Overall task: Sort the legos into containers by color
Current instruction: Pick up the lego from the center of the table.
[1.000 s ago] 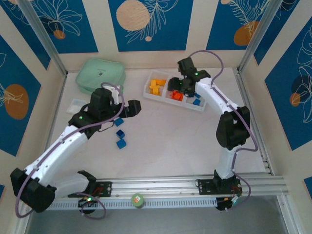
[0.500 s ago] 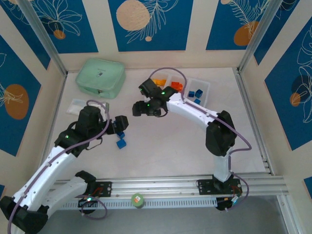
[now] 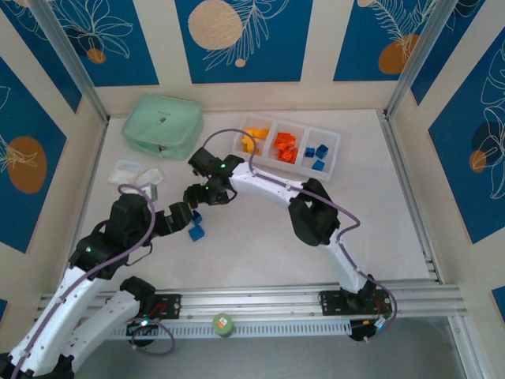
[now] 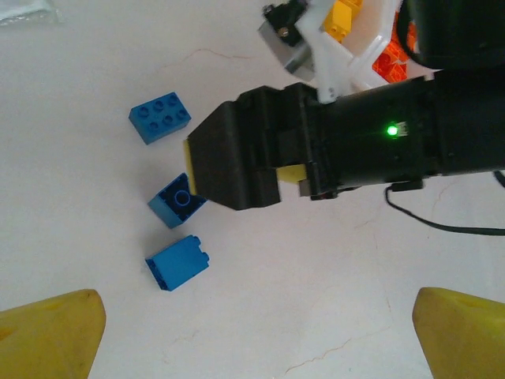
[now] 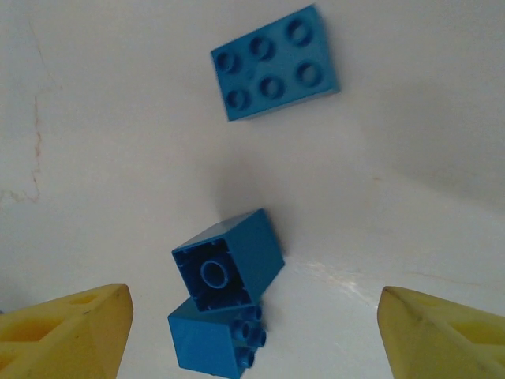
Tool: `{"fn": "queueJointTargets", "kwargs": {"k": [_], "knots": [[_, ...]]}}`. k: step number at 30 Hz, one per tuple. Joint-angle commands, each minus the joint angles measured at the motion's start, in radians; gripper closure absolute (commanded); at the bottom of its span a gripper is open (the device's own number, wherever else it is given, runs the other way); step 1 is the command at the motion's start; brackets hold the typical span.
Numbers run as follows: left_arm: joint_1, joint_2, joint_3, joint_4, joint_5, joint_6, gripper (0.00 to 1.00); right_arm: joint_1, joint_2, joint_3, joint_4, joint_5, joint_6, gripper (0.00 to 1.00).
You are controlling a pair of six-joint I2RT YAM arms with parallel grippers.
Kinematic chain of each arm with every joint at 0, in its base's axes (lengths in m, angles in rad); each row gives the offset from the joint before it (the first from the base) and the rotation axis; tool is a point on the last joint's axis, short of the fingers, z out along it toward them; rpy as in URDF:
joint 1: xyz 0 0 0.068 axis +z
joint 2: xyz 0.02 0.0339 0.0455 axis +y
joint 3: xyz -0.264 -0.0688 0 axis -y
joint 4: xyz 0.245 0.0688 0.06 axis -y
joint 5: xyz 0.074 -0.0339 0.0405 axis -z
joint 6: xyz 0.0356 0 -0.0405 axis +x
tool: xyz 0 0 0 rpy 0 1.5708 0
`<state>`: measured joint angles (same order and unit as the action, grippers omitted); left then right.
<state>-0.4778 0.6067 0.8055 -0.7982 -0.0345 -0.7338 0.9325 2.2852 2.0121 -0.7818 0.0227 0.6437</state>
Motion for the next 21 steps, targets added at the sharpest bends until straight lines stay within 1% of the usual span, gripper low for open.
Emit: {"fn": "queueJointTargets", "kwargs": {"k": [1,5,10,13,21], "knots": [[0.01,-0.036,-0.024,-0.044,-0.02,-0.045,0.01,0.02,0.057,0.075,-0.07,-0.049,0.001,0.18],[0.01,-0.08,-0.048,-0.057,-0.036,-0.063,0.01,0.047,0.094,0.087,-0.073,-0.034,0.011,0.17],[0.01,-0.106,-0.058,-0.062,-0.035,-0.076,0.01,0.067,0.149,0.144,-0.103,0.011,-0.001,0.18],[0.01,-0.117,-0.066,-0.065,-0.037,-0.081,0.01,0.077,0.171,0.17,-0.116,0.059,-0.01,0.21],[0.01,-0.133,-0.081,-0.059,-0.038,-0.086,0.01,0.08,0.217,0.243,-0.17,0.116,-0.021,0.35]]}}
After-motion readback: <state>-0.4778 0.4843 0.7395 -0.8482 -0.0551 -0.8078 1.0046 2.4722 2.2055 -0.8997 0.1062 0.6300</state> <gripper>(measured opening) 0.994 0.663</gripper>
